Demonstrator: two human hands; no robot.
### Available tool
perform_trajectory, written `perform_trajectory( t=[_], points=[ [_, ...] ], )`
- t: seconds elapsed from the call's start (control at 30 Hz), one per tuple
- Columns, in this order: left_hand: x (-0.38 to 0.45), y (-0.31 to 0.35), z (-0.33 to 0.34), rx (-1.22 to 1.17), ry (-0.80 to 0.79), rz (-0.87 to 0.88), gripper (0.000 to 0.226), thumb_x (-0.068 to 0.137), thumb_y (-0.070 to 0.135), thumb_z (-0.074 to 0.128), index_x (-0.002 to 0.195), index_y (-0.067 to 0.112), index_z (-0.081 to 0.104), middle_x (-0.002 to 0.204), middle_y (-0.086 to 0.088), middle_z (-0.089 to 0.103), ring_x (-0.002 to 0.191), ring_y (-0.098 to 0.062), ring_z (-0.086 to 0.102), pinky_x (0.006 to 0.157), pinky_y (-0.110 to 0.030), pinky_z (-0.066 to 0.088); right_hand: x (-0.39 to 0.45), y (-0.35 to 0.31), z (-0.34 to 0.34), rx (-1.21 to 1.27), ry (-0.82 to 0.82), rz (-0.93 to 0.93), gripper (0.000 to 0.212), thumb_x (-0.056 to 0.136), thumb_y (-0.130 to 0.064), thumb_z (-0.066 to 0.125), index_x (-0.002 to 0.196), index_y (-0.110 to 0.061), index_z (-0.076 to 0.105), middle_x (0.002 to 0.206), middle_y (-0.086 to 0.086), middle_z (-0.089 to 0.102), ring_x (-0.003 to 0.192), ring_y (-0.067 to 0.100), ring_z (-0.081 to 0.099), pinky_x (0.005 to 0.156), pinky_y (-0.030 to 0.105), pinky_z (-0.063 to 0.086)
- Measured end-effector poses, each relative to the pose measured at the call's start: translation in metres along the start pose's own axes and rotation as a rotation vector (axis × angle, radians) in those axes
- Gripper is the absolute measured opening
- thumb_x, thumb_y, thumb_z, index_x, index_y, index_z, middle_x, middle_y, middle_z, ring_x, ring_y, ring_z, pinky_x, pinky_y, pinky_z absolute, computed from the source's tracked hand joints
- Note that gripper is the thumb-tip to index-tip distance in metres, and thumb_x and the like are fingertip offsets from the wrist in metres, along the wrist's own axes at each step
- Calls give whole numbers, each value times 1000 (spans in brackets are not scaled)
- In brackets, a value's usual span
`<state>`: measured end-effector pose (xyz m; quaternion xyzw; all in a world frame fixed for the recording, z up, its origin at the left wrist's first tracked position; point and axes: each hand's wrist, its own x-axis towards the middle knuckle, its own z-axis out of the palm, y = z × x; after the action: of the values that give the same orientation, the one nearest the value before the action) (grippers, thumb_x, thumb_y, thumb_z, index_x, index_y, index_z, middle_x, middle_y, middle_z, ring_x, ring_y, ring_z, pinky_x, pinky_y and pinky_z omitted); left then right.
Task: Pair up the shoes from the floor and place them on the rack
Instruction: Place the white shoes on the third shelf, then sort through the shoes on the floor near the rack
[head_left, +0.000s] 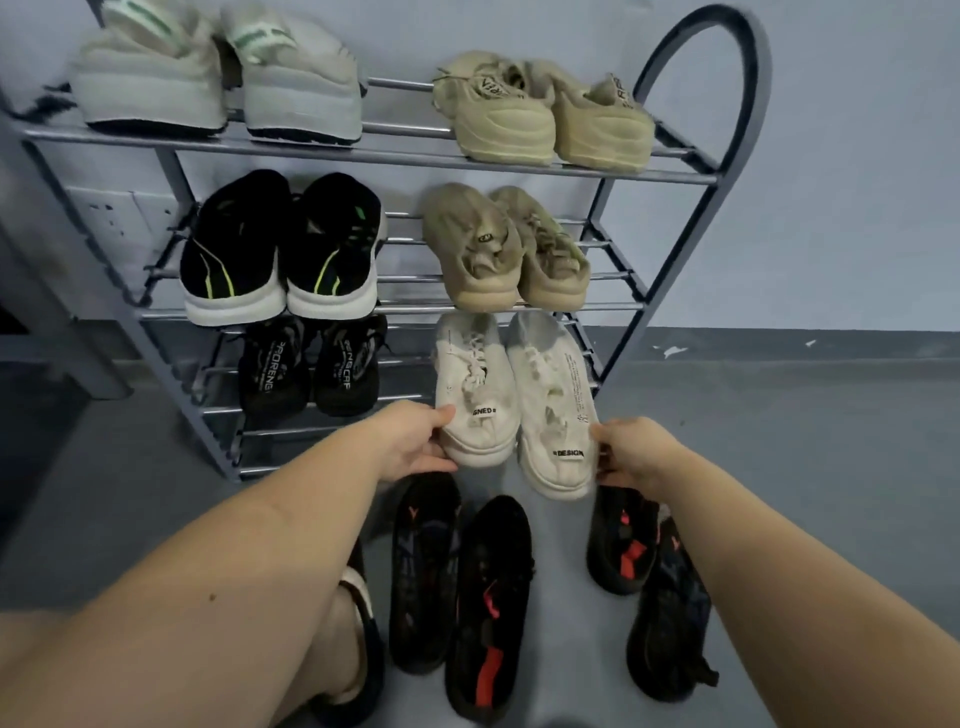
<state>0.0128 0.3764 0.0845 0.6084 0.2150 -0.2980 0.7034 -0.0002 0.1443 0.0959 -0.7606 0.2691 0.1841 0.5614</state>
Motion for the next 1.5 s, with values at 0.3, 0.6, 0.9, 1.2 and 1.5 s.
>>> perform_trajectory(
  t=[0.3,0.6,0.9,1.2,1.5],
  points=[
    [75,27,-20,-52,39,-14,38,99,17,42,134,1,43,136,-15,52,118,-34,56,85,-41,50,82,-42,25,-93,76,-79,25,91,-1,39,90,5,63,86,20,58,62,26,56,69,43,55],
    [118,28,-27,-84,48,-15,37,99,20,43,132,2,46,131,-14,55,103,-30,60,79,-39,51,136,-55,43,-204,99,-122,26,96,-15,42,94,3,61,92,23,59,83,33,57,86,50,51],
    [131,24,-24,-57,106,14,37,99,25,43,129,5,48,131,-11,57,117,-30,57,85,-38,49,151,-45,48,-71,152,-109,32,94,-24,47,67,-8,54,70,13,53,75,30,54,88,55,50],
    [127,15,-21,67,204,57,43,95,42,44,124,11,50,129,-10,58,113,-30,59,80,-38,52,151,-32,50,31,162,-149,31,100,-22,40,118,-8,61,98,10,63,91,27,58,95,53,49],
    [76,-37,-3,637,455,323,73,93,48,43,152,19,9,159,-5,14,144,-26,23,115,-38,24,71,-1,18,-185,123,-229,40,100,-21,41,139,-17,47,112,2,54,90,17,52,80,28,44]
  ],
)
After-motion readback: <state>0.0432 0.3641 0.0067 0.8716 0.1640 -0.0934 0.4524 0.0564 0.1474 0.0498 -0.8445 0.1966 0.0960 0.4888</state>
